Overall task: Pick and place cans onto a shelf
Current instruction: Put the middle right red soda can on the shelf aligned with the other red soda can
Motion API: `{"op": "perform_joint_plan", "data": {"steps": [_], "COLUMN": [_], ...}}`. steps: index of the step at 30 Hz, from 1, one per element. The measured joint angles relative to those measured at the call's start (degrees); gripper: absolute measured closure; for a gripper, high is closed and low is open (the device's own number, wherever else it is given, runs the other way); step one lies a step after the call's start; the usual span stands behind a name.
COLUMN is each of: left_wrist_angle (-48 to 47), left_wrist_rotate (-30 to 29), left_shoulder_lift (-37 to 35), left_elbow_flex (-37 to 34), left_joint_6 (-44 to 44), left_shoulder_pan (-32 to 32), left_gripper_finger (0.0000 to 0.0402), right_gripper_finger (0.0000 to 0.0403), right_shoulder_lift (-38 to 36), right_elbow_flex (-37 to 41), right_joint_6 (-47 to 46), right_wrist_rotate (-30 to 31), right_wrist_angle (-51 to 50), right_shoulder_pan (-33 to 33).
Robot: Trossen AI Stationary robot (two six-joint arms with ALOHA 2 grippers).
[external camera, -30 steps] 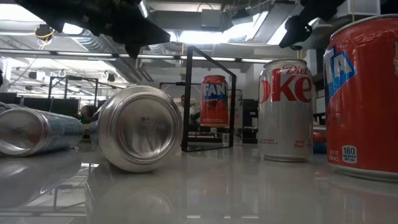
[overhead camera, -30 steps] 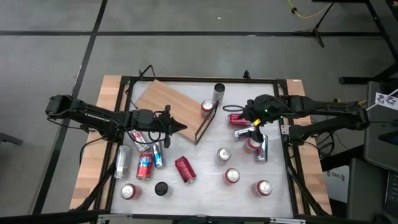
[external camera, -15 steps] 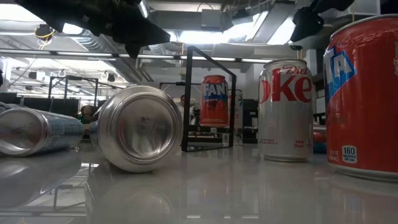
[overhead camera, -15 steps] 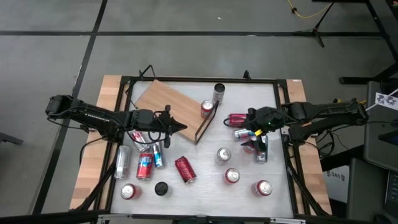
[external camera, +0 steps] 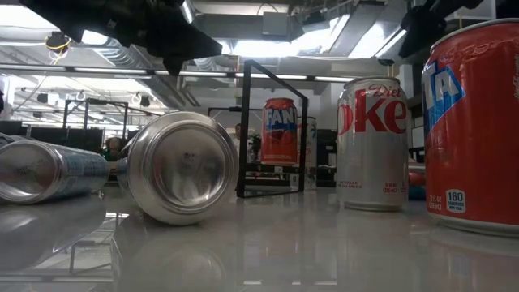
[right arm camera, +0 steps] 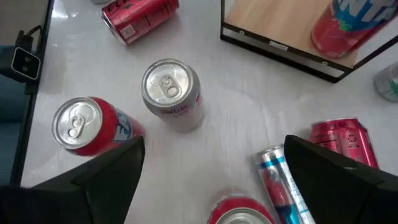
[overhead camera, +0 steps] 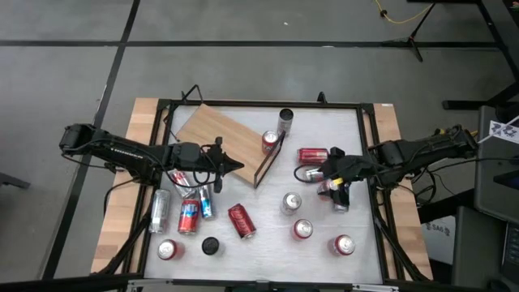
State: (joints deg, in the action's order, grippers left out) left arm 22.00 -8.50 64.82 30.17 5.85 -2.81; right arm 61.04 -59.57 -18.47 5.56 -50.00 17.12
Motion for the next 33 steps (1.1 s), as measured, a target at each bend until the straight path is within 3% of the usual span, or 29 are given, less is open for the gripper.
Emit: {"op": "perform_joint_plan", "data": {"steps": [6,18,26,33], "left_wrist_angle": [0.0,0.0,0.0,0.0], "left_wrist_rotate": [0.0,0.0,0.0,0.0], "left_shoulder_lift": [0.0,0.0,0.0,0.0], "left_elbow_flex": [0.0,0.0,0.0,0.0], "left_joint_6": [0.0,0.0,0.0,0.0], "left_shoulder_pan": [0.0,0.0,0.0,0.0], "left_gripper_finger": [0.0402,0.0401,0.0401,0.0401], "right_gripper_finger": [0.0029,0.0029,0.0029,0.0029], "right_shoulder_lift": [0.0,0.0,0.0,0.0], "right_elbow_flex": [0.0,0.0,0.5,6.2], "right_joint_6": [-5.6,-11.7,-17.1,-28.4], "right_wrist_rotate": [0.2,9.0,12.6,12.5], "right_wrist_angle": [-3.3,-7.7,-11.1,-11.5], "right_shoulder_pan": [3.1,10.8,12.2,12.2]}}
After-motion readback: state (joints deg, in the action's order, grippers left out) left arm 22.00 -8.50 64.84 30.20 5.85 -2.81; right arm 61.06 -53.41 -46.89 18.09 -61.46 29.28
